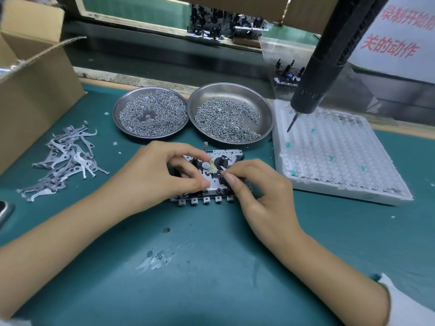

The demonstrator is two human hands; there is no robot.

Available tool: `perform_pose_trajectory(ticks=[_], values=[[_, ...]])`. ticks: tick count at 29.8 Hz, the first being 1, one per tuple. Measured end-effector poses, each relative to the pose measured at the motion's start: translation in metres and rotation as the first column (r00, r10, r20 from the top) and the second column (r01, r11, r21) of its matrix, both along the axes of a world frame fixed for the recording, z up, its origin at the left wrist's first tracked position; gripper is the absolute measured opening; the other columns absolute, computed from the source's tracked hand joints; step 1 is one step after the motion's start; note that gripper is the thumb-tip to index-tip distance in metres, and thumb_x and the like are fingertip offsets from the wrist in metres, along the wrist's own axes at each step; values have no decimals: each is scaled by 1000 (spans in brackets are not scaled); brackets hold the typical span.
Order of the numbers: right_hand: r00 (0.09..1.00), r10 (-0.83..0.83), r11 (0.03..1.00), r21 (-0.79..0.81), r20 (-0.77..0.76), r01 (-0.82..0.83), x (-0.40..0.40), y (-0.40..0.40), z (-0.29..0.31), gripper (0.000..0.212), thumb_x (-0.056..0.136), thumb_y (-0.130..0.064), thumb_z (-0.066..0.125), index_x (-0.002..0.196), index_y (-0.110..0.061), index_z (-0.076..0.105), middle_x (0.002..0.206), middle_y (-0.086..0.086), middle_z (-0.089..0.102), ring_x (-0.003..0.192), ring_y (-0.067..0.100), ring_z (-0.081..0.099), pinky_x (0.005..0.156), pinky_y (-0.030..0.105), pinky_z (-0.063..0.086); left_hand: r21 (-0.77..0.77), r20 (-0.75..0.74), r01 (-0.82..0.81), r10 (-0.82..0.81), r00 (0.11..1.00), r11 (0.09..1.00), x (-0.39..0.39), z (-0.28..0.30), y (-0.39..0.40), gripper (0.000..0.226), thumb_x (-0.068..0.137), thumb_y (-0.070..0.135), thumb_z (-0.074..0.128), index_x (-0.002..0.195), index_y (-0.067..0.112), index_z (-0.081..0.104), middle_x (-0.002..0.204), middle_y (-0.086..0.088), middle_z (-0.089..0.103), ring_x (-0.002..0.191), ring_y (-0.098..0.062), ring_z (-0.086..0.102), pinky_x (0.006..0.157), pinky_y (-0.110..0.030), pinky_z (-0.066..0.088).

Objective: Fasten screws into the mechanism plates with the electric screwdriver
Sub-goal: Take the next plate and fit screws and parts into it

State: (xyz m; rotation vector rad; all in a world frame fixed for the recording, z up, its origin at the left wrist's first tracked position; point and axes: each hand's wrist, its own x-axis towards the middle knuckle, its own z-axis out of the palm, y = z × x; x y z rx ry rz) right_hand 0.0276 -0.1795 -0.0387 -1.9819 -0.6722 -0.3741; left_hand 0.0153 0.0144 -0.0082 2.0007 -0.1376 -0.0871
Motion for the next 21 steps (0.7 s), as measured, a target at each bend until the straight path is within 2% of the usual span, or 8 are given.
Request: perform_pose_trajectory(ticks=[6, 9, 11, 14, 16, 18, 21], values=[[990, -32, 993, 110, -135, 47, 2, -2, 3, 8, 88, -7, 65, 85, -11, 72, 81, -4, 66, 80, 6, 60, 74, 16, 44, -26, 15, 12, -12, 1000, 1000, 0, 1, -2, 33, 65, 24, 81, 96, 26, 70, 73, 5, 73, 64, -5, 55, 64, -30, 53], [989, -34, 991, 123, -142, 51, 1, -1, 2, 8, 88, -7, 66, 85, -11, 73, 81, -3, 67, 80, 8, 61, 74, 17, 45, -4, 70, 13, -13, 997, 1000, 0, 1, -1, 37, 57, 34, 80, 93, 29, 72, 78, 5, 71, 66, -4, 57, 69, -26, 52], [990, -34, 989, 136, -138, 53, 1, -1, 3, 8, 88, -7, 66, 85, -11, 72, 81, -4, 66, 80, 7, 60, 74, 16, 45, -12, 111, 1, 1, 994, 1000, 1, 3, -1, 34, 58, 41, 76, 91, 31, 72, 79, 7, 71, 66, -4, 58, 66, -26, 52], [991, -37, 987, 153, -128, 56, 2, 0, 3, 8, 88, -7, 65, 85, -10, 72, 80, -5, 65, 80, 6, 60, 74, 15, 44, 31, 272, -137, 124, 954, 990, 8, 1, 5, 15, 74, 42, 68, 87, 35, 71, 76, 18, 70, 68, 4, 59, 65, -7, 44], [991, -39, 985, 163, -128, 60, 1, 0, 2, 8, 88, -8, 65, 85, -10, 72, 80, -6, 65, 79, 6, 59, 74, 15, 44, 128, 407, -296, 222, 886, 947, 15, 0, 13, 6, 85, 30, 66, 89, 31, 71, 77, 17, 68, 71, 2, 58, 70, -6, 40], [990, -38, 983, 171, -132, 61, 0, 0, 0, 9, 88, -8, 64, 85, -11, 72, 80, -6, 65, 79, 5, 59, 73, 15, 44, 313, 493, -430, 242, 836, 847, 27, -3, 25, 15, 90, 23, 63, 102, 20, 71, 90, 3, 66, 83, -13, 58, 78, -20, 40], [990, -34, 982, 178, -138, 59, -1, 0, 0, 9, 88, -8, 65, 84, -12, 72, 80, -7, 65, 78, 6, 59, 73, 17, 44, 568, 367, -423, 242, 898, 706, 50, -6, 39, 34, 91, 26, 61, 123, 13, 61, 115, -16, 62, 107, -33, 56, 94, -36, 40]])
